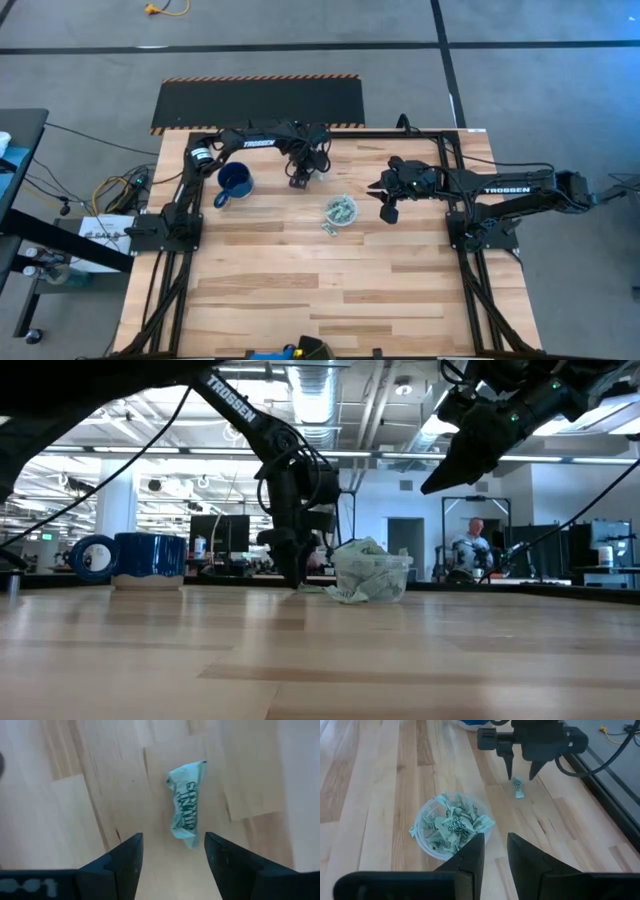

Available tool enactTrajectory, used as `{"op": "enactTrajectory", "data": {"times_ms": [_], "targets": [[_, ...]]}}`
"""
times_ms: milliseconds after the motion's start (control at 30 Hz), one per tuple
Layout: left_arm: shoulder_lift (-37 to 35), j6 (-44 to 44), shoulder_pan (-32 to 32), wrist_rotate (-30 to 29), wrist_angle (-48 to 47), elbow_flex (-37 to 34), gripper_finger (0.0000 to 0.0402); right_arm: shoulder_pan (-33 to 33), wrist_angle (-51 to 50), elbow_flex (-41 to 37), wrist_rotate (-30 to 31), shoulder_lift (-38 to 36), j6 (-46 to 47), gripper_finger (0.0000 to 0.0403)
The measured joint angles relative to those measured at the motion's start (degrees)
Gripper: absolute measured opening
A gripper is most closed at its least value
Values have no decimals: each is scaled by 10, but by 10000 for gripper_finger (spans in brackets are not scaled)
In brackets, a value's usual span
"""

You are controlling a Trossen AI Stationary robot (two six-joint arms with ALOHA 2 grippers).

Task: Pick and place items into bin
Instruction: Put the gray stevia packet into the transparent bin

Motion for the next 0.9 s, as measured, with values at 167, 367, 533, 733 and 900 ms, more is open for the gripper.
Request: {"op": "enactTrajectory", "data": {"times_ms": [167, 367, 533, 733, 900], "targets": [[6, 1, 0, -9, -7, 5, 201, 0, 0, 0, 0, 0, 5, 76], [6, -1, 0, -7, -7, 5, 193, 0, 0, 0, 0, 0, 5, 76], [6, -6, 0, -7, -2, 5, 158, 0, 0, 0, 0, 0, 5, 76], [6, -31, 0, -5, -2, 5, 129, 0, 0, 0, 0, 0, 5, 76], [6, -36, 0, -5, -2, 5, 112, 0, 0, 0, 0, 0, 5, 76]]}}
